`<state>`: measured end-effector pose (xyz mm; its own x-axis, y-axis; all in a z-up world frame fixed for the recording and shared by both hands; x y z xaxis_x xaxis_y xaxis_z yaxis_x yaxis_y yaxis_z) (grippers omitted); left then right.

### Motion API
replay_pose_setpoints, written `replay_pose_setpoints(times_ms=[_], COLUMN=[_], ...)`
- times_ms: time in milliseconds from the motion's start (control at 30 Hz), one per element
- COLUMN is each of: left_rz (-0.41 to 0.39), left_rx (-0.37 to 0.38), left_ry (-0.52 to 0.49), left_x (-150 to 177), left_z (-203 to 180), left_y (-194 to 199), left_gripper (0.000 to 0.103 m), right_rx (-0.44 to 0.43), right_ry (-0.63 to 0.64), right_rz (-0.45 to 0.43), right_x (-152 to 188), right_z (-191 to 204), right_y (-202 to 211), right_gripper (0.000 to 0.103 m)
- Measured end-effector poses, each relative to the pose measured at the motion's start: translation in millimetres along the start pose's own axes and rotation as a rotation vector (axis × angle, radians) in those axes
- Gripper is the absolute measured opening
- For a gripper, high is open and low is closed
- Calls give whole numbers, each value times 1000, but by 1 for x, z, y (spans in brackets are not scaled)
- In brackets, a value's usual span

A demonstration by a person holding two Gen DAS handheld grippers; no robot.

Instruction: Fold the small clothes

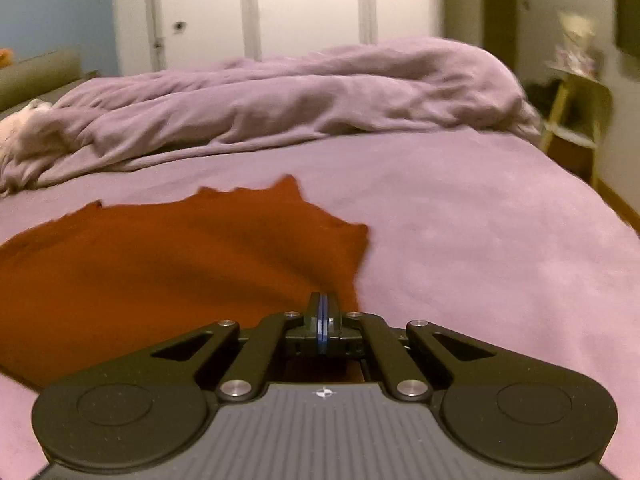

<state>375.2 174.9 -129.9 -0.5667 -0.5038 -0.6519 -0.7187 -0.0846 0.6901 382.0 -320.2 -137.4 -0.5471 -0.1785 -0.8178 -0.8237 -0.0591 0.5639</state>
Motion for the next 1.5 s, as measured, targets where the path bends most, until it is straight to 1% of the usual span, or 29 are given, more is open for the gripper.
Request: replay_pose_setpoints(times_ms=[33, 100, 133, 200, 233, 300, 367, 400, 433, 467, 533, 633, 700, 733, 767, 833, 900, 967, 1033, 1067, 1100, 1167, 1200, 1233, 1300, 1367, 1400, 1433, 1500], left_rz=[10, 32, 56, 100, 104, 64, -27, -70, -99, -105, -90, -77, -91, -89, -74, -110, -119, -108, -86, -76, -70, -49, -35, -24, -28, -3, 27, 65, 169], left_rx=[-13, -45, -29, 38, 72, 87, 89, 90, 97, 113, 138, 93, 12, 0, -18, -54, -50, -26, -10, -19, -18, 10, 13, 2, -19, -27, -10, 25, 142], left_ry=[-11, -36, -24, 18, 38, 43, -2, -19, -34, -44, -42, -73, -117, -142, -180, -201, -189, -150, -133, -148, -166, -180, -174, -151, -109, -82, -53, -19, 88], left_x=[0, 2, 4, 6, 5, 2, -6, -10, -13, -14, -12, -4, 0, 4, 10, 15, 15, 12, 9, 8, 6, 6, 7, 8, 12, 18, 22, 25, 33], left_z=[5, 14, 16, 14, 9, -2, -20, -31, -41, -54, -78, -104, -118, -122, -125, -124, -121, -115, -107, -101, -95, -78, -66, -50, -23, -1, 7, 12, 17], left_y=[4, 10, 15, 24, 28, 36, 43, 45, 44, 38, 20, -17, -45, -55, -67, -78, -81, -79, -73, -68, -60, -40, -30, -19, 3, 17, 22, 25, 26], left_gripper=[81, 81, 81, 81, 81, 81, 81, 83, 89, 92, 93, 93, 93, 94, 94, 98, 99, 99, 99, 99, 99, 99, 99, 99, 99, 99, 99, 99, 98], right_rx=[-19, -1, -8, -58, -81, -125, -165, -179, -191, -197, -196, -172, -159, -159, -130, -68, -84, -103, -130, -137, -129, -103, -100, -85, -9, 37, 86, 133, 152], right_ry=[-32, -7, 2, 0, 8, 44, 91, 111, 125, 133, 132, 150, 176, 201, 251, 316, 269, 225, 220, 224, 230, 228, 203, 177, 98, 54, 61, 78, 67], right_rz=[-9, -22, -33, -45, -44, -42, -34, -39, -50, -57, -62, -57, -49, -42, -33, -22, -15, 0, -1, -6, -4, -11, -16, -11, 27, 9, 14, 38, 42], right_x=[-3, -12, -17, -24, -27, -30, -35, -38, -42, -46, -57, -72, -80, -81, -79, -76, -79, -83, -84, -83, -80, -69, -62, -55, -33, -15, -9, -4, -2], right_z=[1, 12, 20, 37, 49, 76, 106, 118, 128, 137, 150, 166, 178, 186, 191, 195, 190, 181, 178, 176, 171, 148, 133, 117, 77, 46, 38, 33, 32], right_y=[6, 14, 17, 19, 16, 13, 5, 2, -1, -2, -16, -41, -63, -73, -84, -101, -114, -123, -120, -115, -109, -89, -76, -65, -44, -17, -5, 3, 20], right_gripper=[5, 11, 15, 17, 17, 17, 17, 17, 17, 18, 18, 18, 19, 19, 19, 19, 19, 19, 19, 20, 22, 25, 27, 39, 53, 52, 52, 56, 56])
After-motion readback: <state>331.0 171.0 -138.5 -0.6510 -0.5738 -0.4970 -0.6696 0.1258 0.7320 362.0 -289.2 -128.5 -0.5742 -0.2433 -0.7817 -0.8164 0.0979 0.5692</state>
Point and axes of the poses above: each gripper's, at about its wrist camera, not at the fingertips, and y roughly against the way its jaws point, z to its left, x to its underside, the point moved 8 cm from there along -y, roughly the way its jaws point, and after that the axes turned 14 degrees about y, right-handed, at the moved point
